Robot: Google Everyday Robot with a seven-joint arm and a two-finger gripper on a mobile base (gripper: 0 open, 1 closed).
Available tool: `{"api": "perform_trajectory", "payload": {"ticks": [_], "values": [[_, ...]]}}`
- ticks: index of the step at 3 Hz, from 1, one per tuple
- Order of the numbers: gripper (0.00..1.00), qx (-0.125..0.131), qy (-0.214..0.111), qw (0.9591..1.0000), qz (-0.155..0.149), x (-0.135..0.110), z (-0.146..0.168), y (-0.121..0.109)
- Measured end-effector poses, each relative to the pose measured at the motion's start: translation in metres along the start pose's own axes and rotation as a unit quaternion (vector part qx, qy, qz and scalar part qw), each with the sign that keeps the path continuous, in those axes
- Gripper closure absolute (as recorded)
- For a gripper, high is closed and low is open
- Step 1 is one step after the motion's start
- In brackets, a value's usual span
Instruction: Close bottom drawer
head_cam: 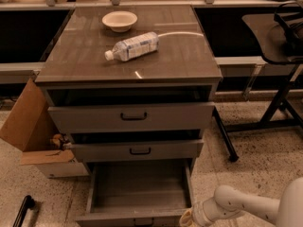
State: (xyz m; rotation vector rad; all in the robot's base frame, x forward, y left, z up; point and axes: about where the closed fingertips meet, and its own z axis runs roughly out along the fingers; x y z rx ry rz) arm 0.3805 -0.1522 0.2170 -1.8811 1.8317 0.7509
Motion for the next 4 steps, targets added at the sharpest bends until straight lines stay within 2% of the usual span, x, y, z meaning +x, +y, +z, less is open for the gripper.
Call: {"api": "perform_trajectory", "payload": {"ticks": [2, 3, 4], "values": [[1.00, 0.016, 0.041, 0.9985, 0.033, 0.029, 0.036, -0.011], [1.00, 0.046, 0.049, 0.9965, 0.048, 0.033, 0.043, -0.024], [1.00, 0.084, 0.054, 0.9936, 0.052, 0.027, 0.044, -0.052]]}}
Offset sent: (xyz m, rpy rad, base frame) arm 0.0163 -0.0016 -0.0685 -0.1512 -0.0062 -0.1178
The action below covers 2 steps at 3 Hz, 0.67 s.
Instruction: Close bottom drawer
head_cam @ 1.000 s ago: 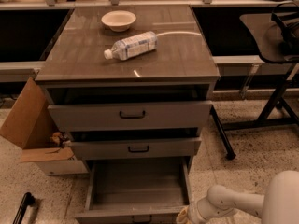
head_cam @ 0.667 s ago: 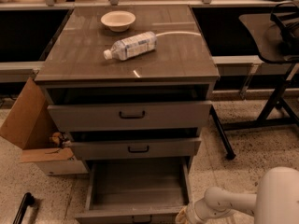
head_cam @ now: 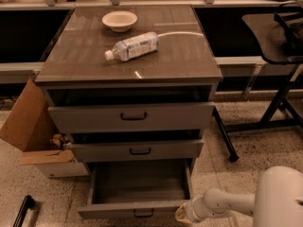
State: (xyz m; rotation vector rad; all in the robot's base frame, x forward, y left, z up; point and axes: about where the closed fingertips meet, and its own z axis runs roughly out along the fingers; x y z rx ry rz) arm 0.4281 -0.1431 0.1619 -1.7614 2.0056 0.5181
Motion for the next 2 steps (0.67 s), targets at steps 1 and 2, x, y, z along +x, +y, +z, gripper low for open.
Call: {"api": "perform_trajectory", "payload": {"ticks": [1, 2], "values": [[1.00, 0.000, 0.000, 1.0000, 0.000, 0.000, 0.000, 0.000], [1.00, 0.011, -0.004, 0.9999, -0.001, 0.001, 0.006, -0.015]]}}
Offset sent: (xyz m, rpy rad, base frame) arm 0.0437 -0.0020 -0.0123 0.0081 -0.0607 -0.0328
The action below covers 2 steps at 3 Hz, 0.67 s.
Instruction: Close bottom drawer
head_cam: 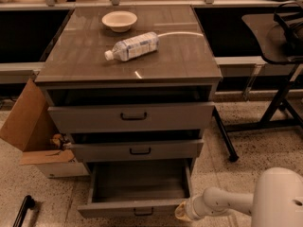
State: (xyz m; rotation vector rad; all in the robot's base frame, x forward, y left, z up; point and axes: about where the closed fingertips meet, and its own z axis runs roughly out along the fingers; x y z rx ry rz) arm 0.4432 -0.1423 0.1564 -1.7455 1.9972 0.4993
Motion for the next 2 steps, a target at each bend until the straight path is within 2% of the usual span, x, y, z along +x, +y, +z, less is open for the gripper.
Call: {"api": "perform_trajectory", "payload": {"ticks": [1, 2], "values": [[1.00, 0.001, -0.002, 1.0000, -0.001, -0.001, 0.005, -0.005], [1.00, 0.020, -0.019, 0.9996, -0.001, 0.000, 0.011, -0.033]]}}
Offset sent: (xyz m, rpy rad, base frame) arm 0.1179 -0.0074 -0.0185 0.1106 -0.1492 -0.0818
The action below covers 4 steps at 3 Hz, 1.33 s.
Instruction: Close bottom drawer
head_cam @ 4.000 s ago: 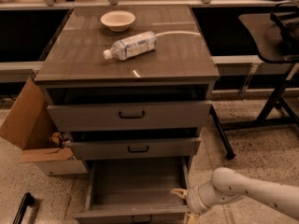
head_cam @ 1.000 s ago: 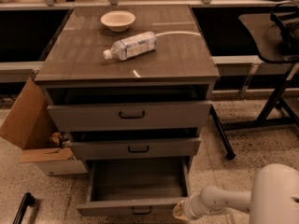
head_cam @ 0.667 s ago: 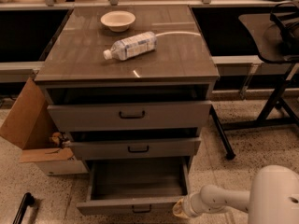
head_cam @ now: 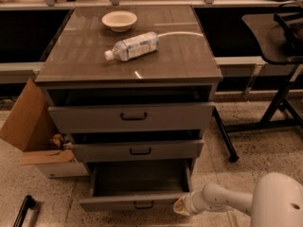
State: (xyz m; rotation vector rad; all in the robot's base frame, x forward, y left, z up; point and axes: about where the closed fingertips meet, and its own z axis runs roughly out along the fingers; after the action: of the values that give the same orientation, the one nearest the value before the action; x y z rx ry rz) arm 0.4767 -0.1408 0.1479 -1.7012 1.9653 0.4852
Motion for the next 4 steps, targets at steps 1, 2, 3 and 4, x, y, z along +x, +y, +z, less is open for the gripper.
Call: {"api": "perform_trajectory", "payload": {"ticks": [1, 2, 3, 4], "values": [[1.00, 0.004, -0.011, 0.9999, 0.002, -0.001, 0.005, -0.005], [1.00, 0.013, -0.028, 0.9995, 0.005, -0.002, 0.007, -0.020], [1.00, 0.021, -0.107, 0.9938, 0.022, -0.016, 0.018, -0.039], [1.00, 0.027, -0.150, 0.9880, 0.029, -0.022, 0.018, -0.059]]}}
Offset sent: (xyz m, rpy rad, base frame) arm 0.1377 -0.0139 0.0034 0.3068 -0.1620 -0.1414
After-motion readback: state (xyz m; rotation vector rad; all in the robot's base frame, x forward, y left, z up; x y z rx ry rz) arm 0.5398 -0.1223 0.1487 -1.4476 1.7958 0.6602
